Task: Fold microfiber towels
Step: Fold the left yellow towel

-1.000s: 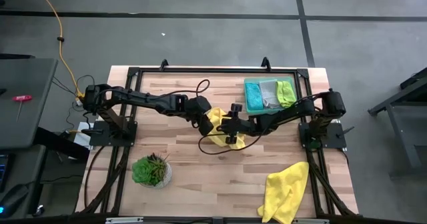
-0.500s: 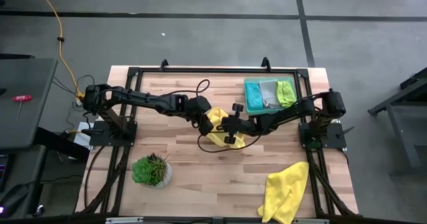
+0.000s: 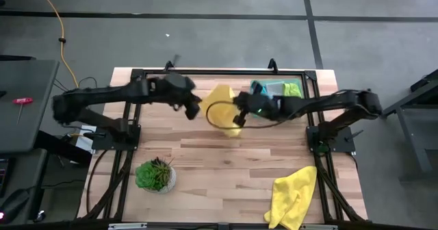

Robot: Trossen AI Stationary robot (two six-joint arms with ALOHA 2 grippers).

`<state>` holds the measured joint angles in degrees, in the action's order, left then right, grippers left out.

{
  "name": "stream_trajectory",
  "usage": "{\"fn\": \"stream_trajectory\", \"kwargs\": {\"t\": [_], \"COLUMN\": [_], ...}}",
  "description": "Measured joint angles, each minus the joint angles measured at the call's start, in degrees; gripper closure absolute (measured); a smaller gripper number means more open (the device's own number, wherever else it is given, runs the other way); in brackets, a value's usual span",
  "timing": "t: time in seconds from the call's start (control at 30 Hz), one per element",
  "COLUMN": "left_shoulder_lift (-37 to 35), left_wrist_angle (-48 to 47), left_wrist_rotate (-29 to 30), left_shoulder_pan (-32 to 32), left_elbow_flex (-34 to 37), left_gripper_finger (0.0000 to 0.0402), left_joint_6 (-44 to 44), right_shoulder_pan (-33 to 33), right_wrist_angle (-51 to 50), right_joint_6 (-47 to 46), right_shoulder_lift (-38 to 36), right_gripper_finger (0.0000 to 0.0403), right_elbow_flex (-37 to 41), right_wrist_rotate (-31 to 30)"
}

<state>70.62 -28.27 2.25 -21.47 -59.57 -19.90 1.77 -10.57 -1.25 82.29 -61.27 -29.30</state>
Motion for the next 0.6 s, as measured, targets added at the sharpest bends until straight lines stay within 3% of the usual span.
{"fn": "stream_trajectory", "kwargs": {"t": [0.13,0.3,0.43,0.6], "left_shoulder_lift": [-7.99,-15.03,-18.43,-19.22], "left_wrist_angle": [-0.17,-0.29,-0.52,-2.17], "left_wrist_rotate": [0.18,-0.32,-0.27,-0.23], "left_shoulder_pan": [-0.64,-0.30,0.26,0.26], "left_elbow_flex": [0.09,0.09,0.09,0.09], "left_gripper_finger": [0.0401,0.0401,0.0401,0.0401], "left_joint_6": [-0.32,0.12,1.35,1.54], "right_shoulder_pan": [1.21,0.87,-0.10,-1.16], "right_wrist_angle": [-2.76,-5.23,-9.02,-10.87], "right_joint_6": [-0.30,-0.19,0.10,-0.09], "right_shoulder_lift": [-4.07,-6.38,-6.44,-6.44], "right_gripper_finger": [0.0402,0.0402,0.0403,0.0403], "right_elbow_flex": [-2.83,-6.00,-8.78,-9.21], "right_wrist_rotate": [2.85,12.51,18.38,19.39]}}
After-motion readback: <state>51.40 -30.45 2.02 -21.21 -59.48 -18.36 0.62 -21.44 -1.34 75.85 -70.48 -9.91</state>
